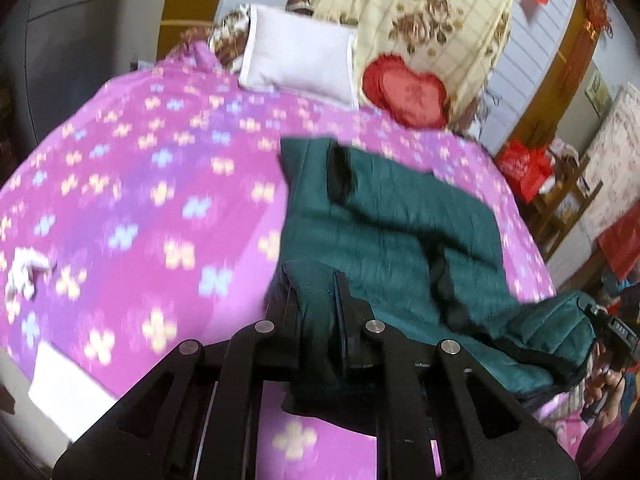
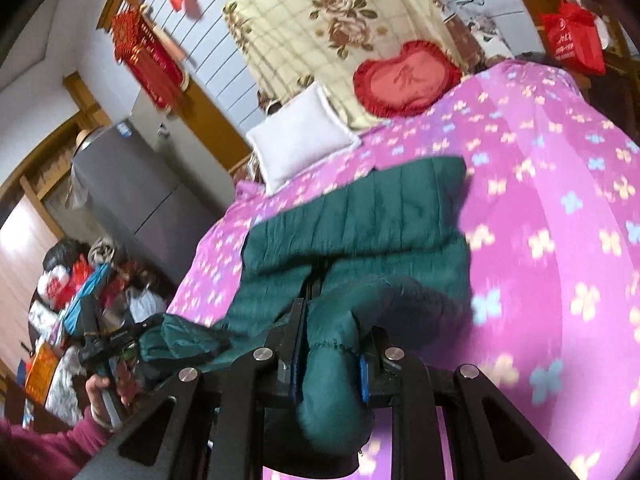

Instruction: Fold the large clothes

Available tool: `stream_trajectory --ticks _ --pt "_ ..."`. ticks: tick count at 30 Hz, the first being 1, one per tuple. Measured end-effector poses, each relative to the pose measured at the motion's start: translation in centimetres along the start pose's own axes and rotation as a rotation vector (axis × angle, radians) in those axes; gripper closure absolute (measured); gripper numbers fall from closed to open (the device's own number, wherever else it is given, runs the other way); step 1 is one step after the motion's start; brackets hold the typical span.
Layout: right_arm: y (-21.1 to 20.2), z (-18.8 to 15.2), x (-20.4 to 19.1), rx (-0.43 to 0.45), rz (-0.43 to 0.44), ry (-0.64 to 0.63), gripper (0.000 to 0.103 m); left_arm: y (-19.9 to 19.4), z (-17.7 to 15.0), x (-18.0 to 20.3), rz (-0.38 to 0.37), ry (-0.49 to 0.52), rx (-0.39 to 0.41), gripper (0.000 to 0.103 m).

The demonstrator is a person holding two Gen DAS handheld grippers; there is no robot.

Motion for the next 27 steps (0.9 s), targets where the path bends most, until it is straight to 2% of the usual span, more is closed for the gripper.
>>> stream_trajectory --ticks 5,9,14,19,25,27 --pt "2.2 4.5 0.0 0.047 -0.037 0.014 0.084 1.8 4.5 0.2 0.015 -0.018 0.083 0.091" --pt "5.2 7.8 0.4 0.059 -0.084 0.038 0.084 4.2 7.3 0.4 0.052 -0.004 0.111 0.091" --pt "10.0 11.8 1.0 0.047 -0.151 0.053 0.084 9.2 11.4 -0.3 0.113 -0.022 0.095 0.091" --pt "14.5 14.5 2.7 0.028 -0.216 0.073 0.084 14.1 14.1 -2.0 0.175 -0.036 0.072 0.091" --pt "21.1 15.5 5.4 -0.034 -0.27 0.121 0.084 20.0 15.2 -4.3 0.194 -0.07 0.017 0.09" --pt "22.9 15.3 6.4 -0.053 -0.277 0.162 0.084 21.3 15.1 -5.3 0.175 -0.102 0.009 0.088"
Point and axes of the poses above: each gripper's, at about its wrist camera, not at the fingertips, and y roughly the way its jaws point, x to its right, z to its top, the point moved 3 cm from there along y, roughly the way its jaws point, and after that the axes turned 12 degrees about -z, right-handed, at the moved point
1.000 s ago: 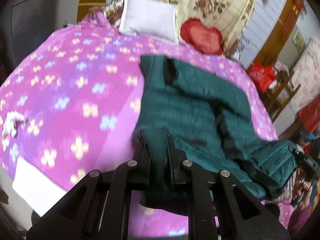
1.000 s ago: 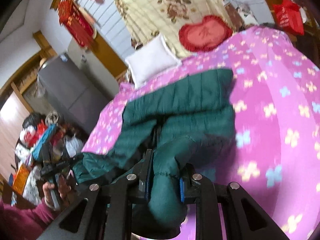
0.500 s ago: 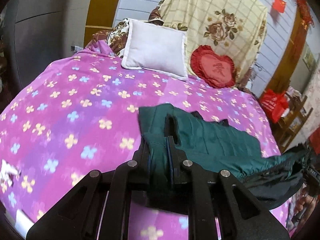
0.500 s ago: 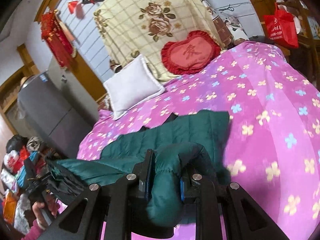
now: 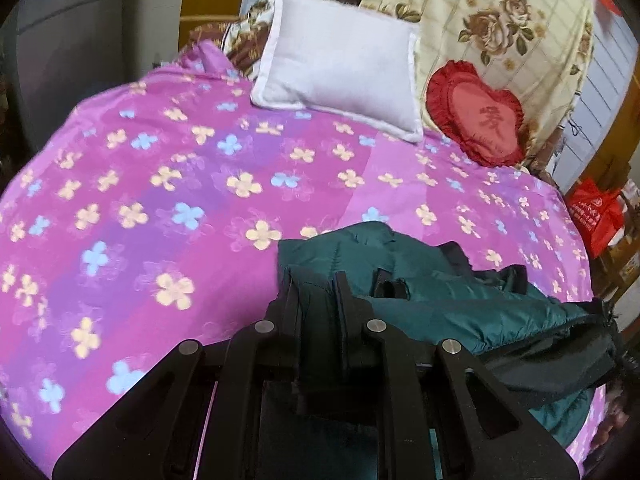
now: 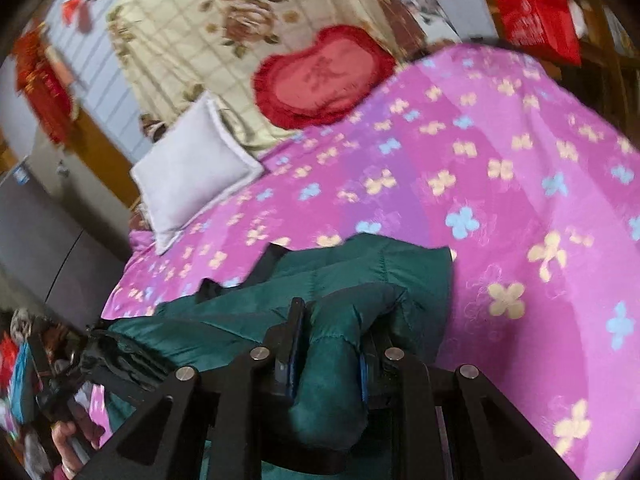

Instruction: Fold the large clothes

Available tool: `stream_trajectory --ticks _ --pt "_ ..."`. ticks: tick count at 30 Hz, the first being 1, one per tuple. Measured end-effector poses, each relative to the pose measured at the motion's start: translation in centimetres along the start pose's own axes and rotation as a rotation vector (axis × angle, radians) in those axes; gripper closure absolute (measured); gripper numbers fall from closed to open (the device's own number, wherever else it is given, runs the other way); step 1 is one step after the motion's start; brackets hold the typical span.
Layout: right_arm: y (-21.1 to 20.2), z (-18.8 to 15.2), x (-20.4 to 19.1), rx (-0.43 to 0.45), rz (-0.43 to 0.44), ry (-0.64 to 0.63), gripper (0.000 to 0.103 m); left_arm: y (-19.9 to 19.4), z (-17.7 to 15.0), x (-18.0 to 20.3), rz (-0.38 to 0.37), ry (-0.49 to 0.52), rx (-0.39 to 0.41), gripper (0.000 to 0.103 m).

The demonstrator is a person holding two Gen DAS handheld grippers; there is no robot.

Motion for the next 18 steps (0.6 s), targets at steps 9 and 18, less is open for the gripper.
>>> stream_trajectory --ticks 9,18 --pt "2.7 -0.3 1.2 -0.006 0.062 0.122 0.072 -2.4 1.9 -4.3 -0.291 -0.279 0.079 0.053" --pt "-1.3 0.9 -0.6 0.121 0.113 0.141 0.047 -6.8 0.7 -1.1 -0.237 -0.091 0.111 0.041"
Point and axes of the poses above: each gripper's, at about its wrist camera, not at the fingertips, and y roughly the way its jaws point, x to its right, z to its top, the point moved 3 cm from there along y, roughly the way its jaws point, and after that the axes turned 12 degrees about -z, right-handed, at the moved point
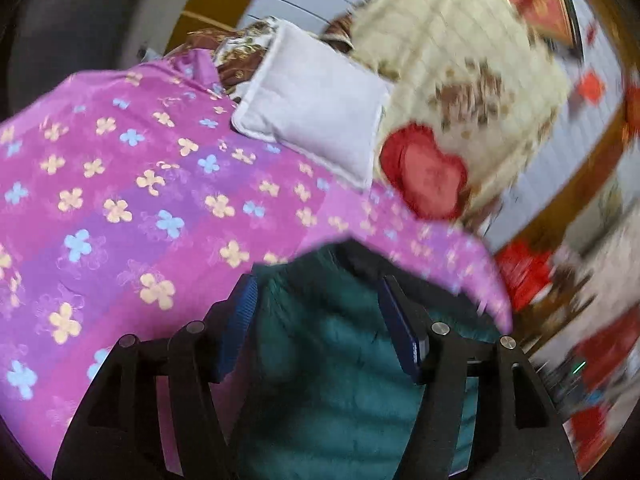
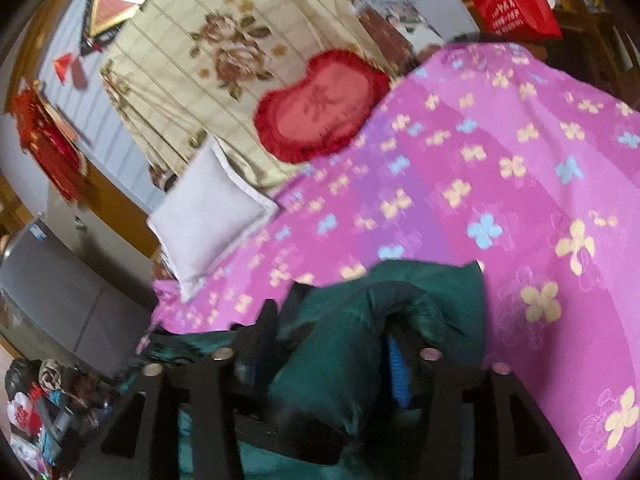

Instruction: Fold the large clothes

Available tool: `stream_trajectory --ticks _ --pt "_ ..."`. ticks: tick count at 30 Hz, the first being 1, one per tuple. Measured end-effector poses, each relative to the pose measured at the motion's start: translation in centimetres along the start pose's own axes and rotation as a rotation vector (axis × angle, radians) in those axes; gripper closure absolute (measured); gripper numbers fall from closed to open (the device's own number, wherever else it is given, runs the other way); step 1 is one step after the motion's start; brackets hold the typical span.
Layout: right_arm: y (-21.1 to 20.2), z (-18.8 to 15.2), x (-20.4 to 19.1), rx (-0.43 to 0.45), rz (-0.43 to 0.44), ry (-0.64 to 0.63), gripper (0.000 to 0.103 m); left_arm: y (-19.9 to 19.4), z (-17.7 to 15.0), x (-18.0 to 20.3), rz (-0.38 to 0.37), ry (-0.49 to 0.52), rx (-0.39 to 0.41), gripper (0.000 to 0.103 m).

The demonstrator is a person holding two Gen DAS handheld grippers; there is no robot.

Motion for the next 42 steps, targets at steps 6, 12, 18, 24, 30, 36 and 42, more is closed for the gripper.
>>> stream_trajectory --ticks 6,12,18,24,30,36,42 --pt "-4.7 1.8 -1.8 0.115 0.08 0.032 0.036 3.7 -2.8 1.2 0.08 0.079 -0.116 0.041" --pt "-3.5 -2.0 -9.4 0.039 -0.023 -0.397 0.036 6.5 -3.3 1.5 0.167 0.115 -0.159 0.041" --pt "4.9 -7.5 -13.6 -0.119 -0.131 -0.601 0.036 9.9 -3.3 0.8 0.32 0.165 -0.257 0.04" --pt "10.8 -7.7 -12.6 -0.232 -0.238 -0.572 0.036 12.1 -3.7 0.4 0.397 0.251 -0.301 0.039" --pt "11.1 -7.3 -12.6 -0.225 -0.244 -0.553 0.036 13.0 -3.6 -0.2 0.392 0.225 -0.325 0.039" --pt "7.0 -4.0 -11.5 -0.158 -0.176 -0.449 0.036 13.0 -3.8 -0.1 0.384 0.237 -0.319 0.039" --pt "9.4 -2.4 -6.7 -0.226 -0.274 -0.364 0.036 13.4 -3.9 0.0 0.387 0.254 -0.316 0.039"
Point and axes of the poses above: each gripper's, at about its wrist camera, not at the fingertips, and y roughly the way its jaws point, x to its right, z to its top, the point moved 3 cm from there along y, roughly the way its jaws point, and after that the axes turned 12 degrees about -z, right-handed, at the moved point
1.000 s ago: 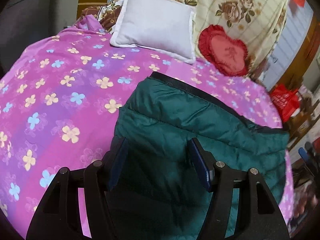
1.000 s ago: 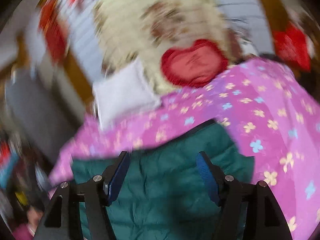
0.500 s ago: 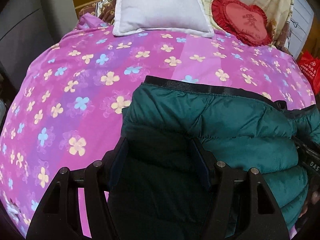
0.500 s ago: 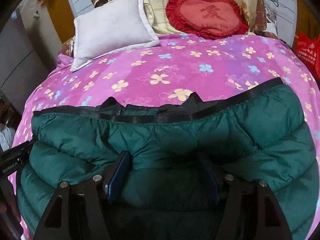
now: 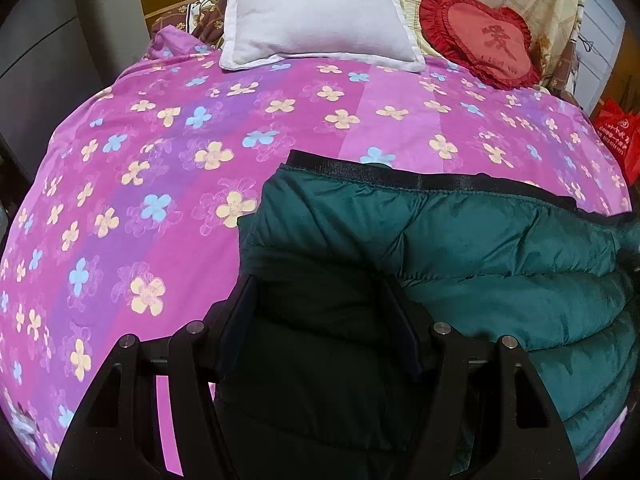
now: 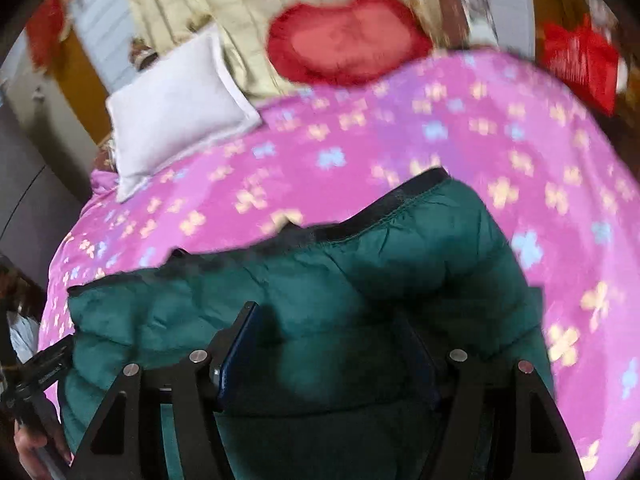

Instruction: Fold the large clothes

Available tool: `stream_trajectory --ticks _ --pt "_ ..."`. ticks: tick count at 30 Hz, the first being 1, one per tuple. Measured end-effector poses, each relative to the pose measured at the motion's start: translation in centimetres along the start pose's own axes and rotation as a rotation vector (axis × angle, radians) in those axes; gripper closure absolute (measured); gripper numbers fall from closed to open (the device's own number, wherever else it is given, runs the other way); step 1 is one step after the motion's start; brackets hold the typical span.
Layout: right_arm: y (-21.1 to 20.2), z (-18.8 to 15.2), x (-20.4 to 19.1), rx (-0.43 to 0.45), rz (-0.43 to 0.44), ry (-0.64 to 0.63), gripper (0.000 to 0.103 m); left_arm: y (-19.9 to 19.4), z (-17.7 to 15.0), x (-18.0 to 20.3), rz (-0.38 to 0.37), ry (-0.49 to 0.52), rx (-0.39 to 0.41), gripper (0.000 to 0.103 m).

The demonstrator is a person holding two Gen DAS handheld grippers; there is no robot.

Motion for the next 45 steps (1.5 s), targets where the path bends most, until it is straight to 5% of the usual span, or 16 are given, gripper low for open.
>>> stream_trajectory --ticks 6,16,23,34,45 --pt "1.2 -0.1 -1.4 0.029 -0.077 -0.065 0.036 0.3 0.1 0.0 0.003 -0.005 0.011 0.039" --pt "-7.6 -3.9 0.3 0.143 -0.002 -0.093 0.036 -5.3 -2.2 -0.9 -0.058 -0.04 0.099 0.04" --pt "-3.6 -6.4 2.0 0.047 -0.051 -0.07 0.036 -5.0 -5.7 -1.2 -0.011 -0.017 0.083 0.039" --pt "-9.4 -8.3 2.6 0.108 -0.005 -0.06 0.036 -4.8 -6.4 -1.1 0.015 -0.004 0.076 0.039" --pt "-6.3 -10.1 2.7 0.035 -0.023 -0.071 0.036 -4.6 -6.8 -0.8 0.033 0.01 0.088 0.039"
Point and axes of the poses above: each gripper's, at about its wrist camera, not at the fingertips, and y roughly the way its jaws point, x to its right, z to its top, the point moved 3 cm from there along y, roughly the way its jaws point, and after that the axes turned 12 degrees about -z, right-handed, at the moved point
